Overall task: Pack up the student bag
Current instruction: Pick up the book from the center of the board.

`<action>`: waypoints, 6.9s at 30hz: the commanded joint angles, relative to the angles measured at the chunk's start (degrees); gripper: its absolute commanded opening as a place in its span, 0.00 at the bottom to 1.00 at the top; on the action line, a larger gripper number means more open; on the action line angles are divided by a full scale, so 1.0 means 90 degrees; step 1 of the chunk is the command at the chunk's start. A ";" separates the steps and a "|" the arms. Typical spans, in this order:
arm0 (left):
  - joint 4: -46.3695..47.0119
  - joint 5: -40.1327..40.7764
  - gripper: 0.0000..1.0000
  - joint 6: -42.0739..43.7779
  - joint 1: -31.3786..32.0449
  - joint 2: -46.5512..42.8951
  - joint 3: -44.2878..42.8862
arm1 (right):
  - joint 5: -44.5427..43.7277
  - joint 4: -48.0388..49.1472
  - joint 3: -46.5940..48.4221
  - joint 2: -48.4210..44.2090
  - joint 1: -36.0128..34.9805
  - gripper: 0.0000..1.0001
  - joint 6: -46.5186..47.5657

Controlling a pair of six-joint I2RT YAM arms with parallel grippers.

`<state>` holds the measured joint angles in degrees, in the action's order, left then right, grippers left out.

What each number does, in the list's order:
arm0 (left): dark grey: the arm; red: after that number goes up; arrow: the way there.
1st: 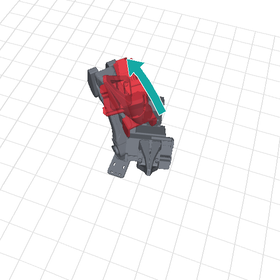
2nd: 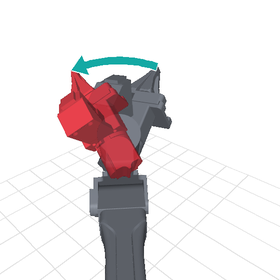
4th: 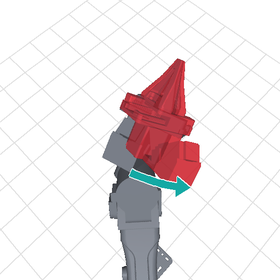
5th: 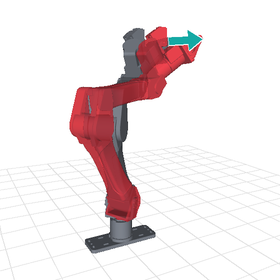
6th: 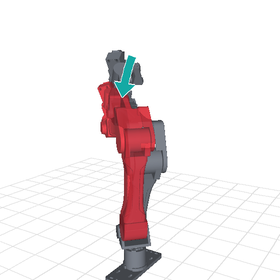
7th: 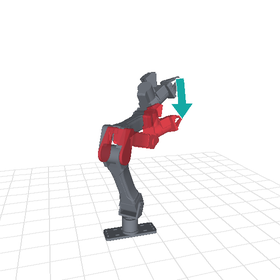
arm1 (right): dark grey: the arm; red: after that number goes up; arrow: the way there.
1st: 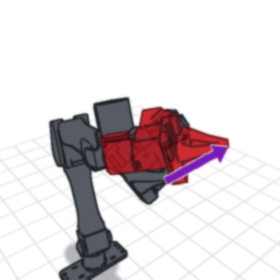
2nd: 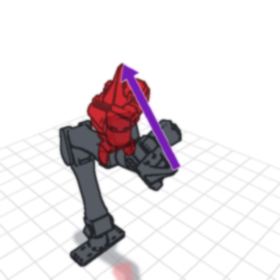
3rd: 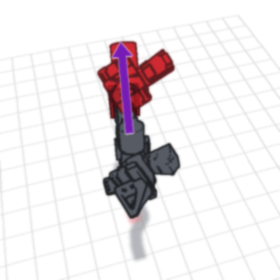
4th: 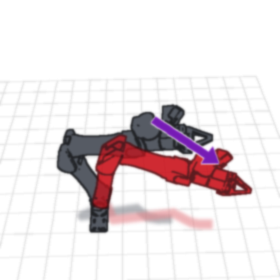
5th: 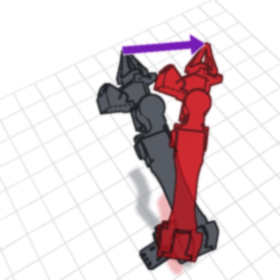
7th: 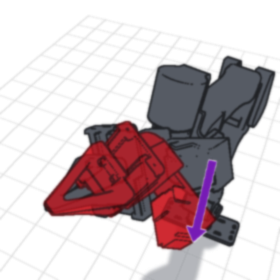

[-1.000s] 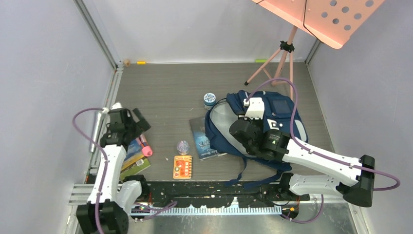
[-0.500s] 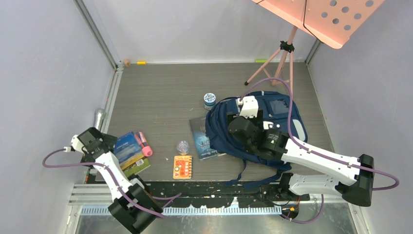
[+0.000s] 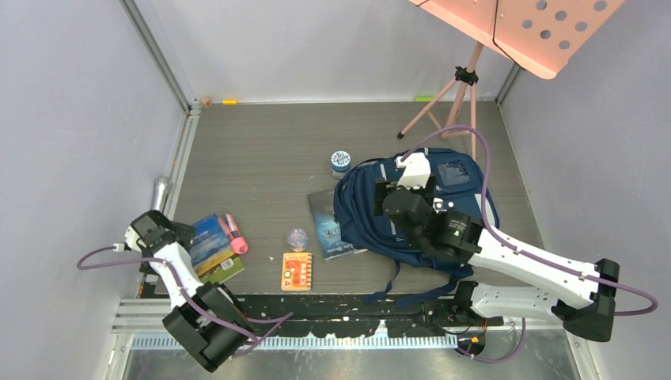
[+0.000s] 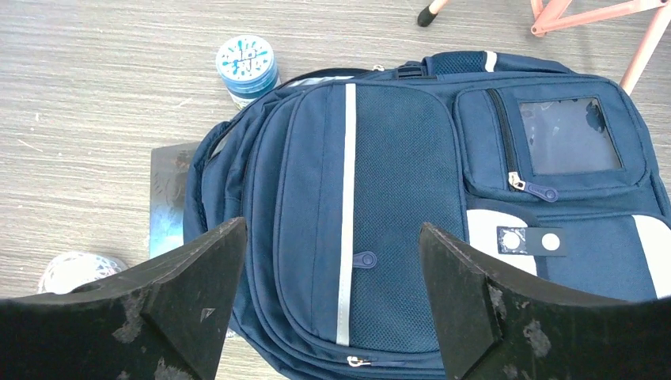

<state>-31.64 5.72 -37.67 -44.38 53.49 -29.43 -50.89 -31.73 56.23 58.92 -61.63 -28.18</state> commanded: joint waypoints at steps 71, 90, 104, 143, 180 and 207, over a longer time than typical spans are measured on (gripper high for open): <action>0.1694 -0.2058 0.96 -0.0300 0.3017 0.2450 -0.0561 | 0.6167 -0.0599 0.8370 0.8705 0.0689 0.84 0.1545; 0.2002 -0.2413 0.82 -0.0335 0.3053 0.2988 -0.0465 | 0.7187 -0.0983 1.0007 1.0624 0.0978 0.69 0.1201; 0.2989 -0.3234 0.70 -0.0768 0.3397 0.3160 -0.0135 | 0.9163 -0.0235 0.9499 1.0704 0.0564 0.37 0.0014; 0.0999 -0.3111 0.00 -0.0439 0.3437 -0.1657 -0.0642 | 0.7504 0.0528 0.6193 0.6459 0.1216 0.78 0.0424; 0.4189 -0.7283 0.00 -0.1566 0.4620 -0.1099 -0.1911 | 0.8411 0.2721 0.2677 0.2446 0.1562 0.34 -0.1322; 0.5691 -0.8645 1.00 -0.2390 0.5157 -0.0612 -0.2026 | 0.9360 0.2688 0.2617 0.0913 0.1545 0.00 -0.0289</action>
<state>7.14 -66.63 -50.59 -0.34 48.95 -47.77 27.16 -15.03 77.76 68.88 -47.42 -31.55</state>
